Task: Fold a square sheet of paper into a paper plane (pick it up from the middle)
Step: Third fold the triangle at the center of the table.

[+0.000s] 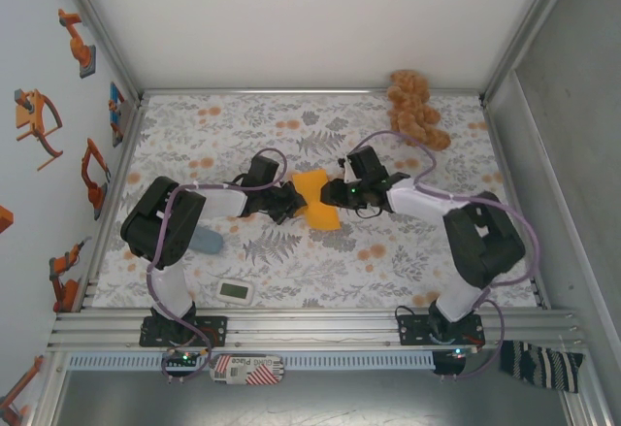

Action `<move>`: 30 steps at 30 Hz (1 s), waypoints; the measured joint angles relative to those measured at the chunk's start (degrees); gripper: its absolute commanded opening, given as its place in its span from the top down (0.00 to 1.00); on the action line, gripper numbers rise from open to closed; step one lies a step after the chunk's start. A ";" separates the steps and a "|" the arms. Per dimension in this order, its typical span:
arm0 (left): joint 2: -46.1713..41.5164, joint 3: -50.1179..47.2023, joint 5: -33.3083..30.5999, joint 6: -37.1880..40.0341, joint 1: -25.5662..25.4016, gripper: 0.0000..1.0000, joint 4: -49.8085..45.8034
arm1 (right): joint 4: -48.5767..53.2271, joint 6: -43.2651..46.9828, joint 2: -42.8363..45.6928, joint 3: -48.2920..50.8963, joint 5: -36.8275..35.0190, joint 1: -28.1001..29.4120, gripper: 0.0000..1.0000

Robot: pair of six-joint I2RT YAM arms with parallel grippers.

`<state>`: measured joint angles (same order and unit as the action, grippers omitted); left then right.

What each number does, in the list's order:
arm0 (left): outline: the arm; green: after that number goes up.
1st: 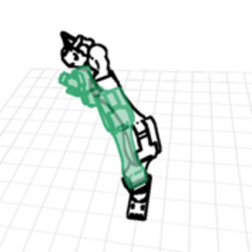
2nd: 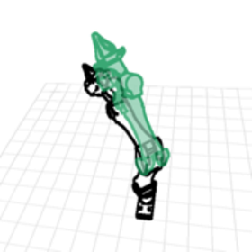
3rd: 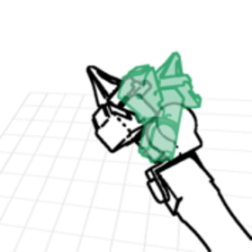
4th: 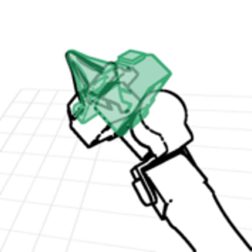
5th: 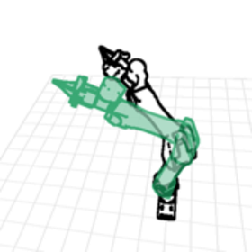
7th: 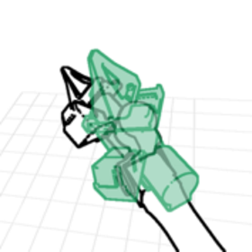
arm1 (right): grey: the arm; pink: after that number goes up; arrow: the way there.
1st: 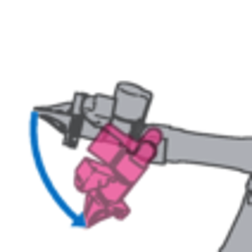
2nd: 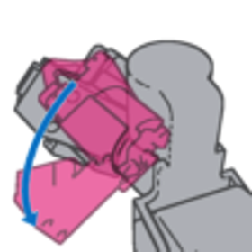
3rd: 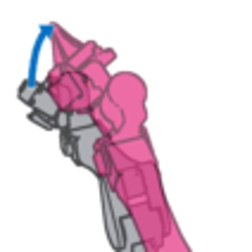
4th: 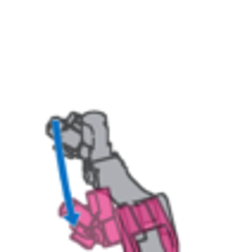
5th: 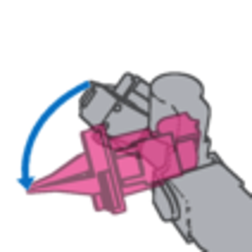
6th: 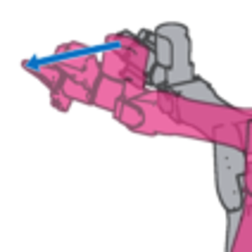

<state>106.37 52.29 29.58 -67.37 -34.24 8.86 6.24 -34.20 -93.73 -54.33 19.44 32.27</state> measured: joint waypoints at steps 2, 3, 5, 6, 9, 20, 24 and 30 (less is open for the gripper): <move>-0.09 0.02 0.00 -0.13 0.00 0.97 -0.15 | -0.85 2.64 3.65 2.08 -1.27 -0.04 0.21; -0.11 0.11 0.02 -0.22 0.00 0.97 -0.31 | -1.33 4.72 5.16 3.04 -1.75 -0.07 0.16; -0.11 0.26 0.02 -0.42 0.02 0.97 -0.35 | -2.34 7.23 6.73 4.44 -2.36 -0.04 0.15; -0.11 0.48 0.02 -0.44 0.11 0.97 -0.52 | -3.32 8.70 7.34 5.40 -2.45 -0.04 0.15; -0.11 1.42 0.02 -0.46 0.17 0.97 -1.14 | -5.57 12.66 8.85 8.35 -2.54 0.22 0.16; 0.13 5.05 0.70 -0.39 0.33 0.97 -3.32 | -13.20 30.08 6.64 11.80 -8.13 9.49 0.24; 0.13 5.07 0.74 -0.35 0.33 0.97 -4.66 | -18.18 34.58 3.45 13.94 -11.69 11.61 0.25; 0.13 5.07 0.94 -0.31 0.33 0.97 -5.88 | -23.87 40.35 -1.29 16.24 -17.68 13.53 0.31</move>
<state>106.50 57.36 30.52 -67.68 -33.91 2.98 -17.63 6.15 -95.02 -38.09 1.76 45.80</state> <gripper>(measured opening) 0.063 0.710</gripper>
